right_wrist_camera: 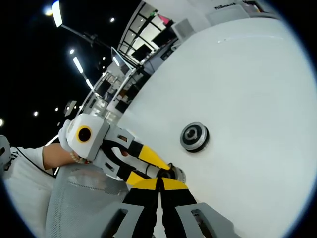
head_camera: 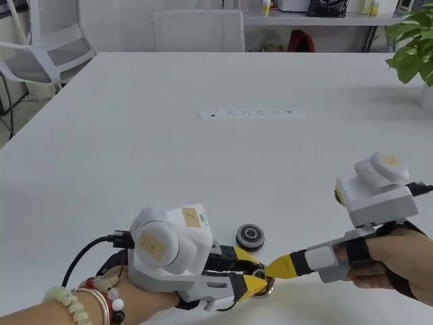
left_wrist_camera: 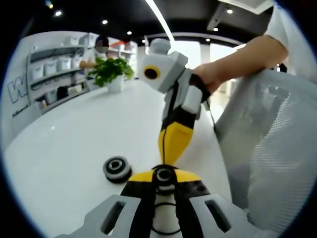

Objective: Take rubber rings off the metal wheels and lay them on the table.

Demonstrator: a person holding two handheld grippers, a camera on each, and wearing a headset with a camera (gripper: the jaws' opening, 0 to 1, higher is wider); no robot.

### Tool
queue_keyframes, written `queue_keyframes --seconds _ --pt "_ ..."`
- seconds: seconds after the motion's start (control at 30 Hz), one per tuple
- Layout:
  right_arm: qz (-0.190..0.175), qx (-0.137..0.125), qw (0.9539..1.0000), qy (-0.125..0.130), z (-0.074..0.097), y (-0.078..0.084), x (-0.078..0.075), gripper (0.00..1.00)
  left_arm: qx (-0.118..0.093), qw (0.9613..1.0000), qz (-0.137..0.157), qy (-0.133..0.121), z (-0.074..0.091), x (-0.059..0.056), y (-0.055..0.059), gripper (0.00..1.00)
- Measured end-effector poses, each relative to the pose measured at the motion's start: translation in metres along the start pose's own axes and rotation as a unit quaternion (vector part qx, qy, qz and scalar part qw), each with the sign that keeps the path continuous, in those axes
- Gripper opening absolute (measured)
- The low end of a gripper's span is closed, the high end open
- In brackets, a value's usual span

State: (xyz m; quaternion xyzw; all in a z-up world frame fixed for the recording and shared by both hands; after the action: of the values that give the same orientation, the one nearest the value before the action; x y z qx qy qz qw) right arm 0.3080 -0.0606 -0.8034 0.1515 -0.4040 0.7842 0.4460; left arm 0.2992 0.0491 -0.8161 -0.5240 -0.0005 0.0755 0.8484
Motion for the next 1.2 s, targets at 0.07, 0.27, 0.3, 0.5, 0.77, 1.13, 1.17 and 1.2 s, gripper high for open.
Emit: queue_keyframes --seconds 0.07,0.27,0.3,0.5,0.77,1.13,1.17,1.2 --pt "-0.007 -0.009 0.9999 -0.005 0.0013 -0.0023 0.0001 0.0 0.0 1.0 0.0 0.0 0.0 0.0 -0.0001 0.14" --pt "-0.014 -0.014 0.9998 -0.006 0.0013 -0.0037 0.0009 0.0 0.001 1.0 -0.002 0.0 0.0001 0.0003 -0.0002 0.14" --pt "-0.014 -0.014 0.9998 -0.006 0.0012 -0.0036 0.0009 0.0 0.001 1.0 -0.002 0.0 0.0 0.0002 -0.0001 0.14" --pt "-0.006 0.003 0.9999 0.011 -0.0018 0.0013 -0.001 0.0 0.006 0.9999 -0.01 0.001 -0.0002 -0.0003 -0.0009 0.14" --pt "-0.004 0.005 0.9998 0.019 -0.001 0.0018 -0.0015 0.0 0.029 0.9994 -0.02 0.001 -0.001 -0.0009 -0.0039 0.15" --pt "-0.007 0.01 0.9994 0.031 0.0003 0.0025 -0.002 0.0 0.042 0.9985 -0.033 0.013 0.0021 -0.0016 -0.006 0.15" --pt "-0.007 0.01 0.9994 0.031 0.0008 0.0024 -0.0019 0.0 0.044 0.9984 -0.033 0.015 0.0023 -0.0015 -0.0057 0.16" --pt "-0.008 0.009 0.9994 0.032 0.0011 0.0022 -0.0019 0.0 0.045 0.9984 -0.032 0.015 0.0027 -0.0016 -0.0058 0.16"
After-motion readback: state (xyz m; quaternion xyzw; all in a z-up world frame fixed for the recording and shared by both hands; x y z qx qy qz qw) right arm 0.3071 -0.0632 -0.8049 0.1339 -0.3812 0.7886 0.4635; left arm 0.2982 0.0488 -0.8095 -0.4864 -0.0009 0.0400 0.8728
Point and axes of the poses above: the centre of the closed fingertips' face, and the gripper's own axes: z roughly backward along the fingers, x roughly to its left, y roughly out of its underside, the point moved 7 cm from there along z, roughly backward along the fingers, and after that the axes turned 10 degrees about y, right-handed, at the moved point
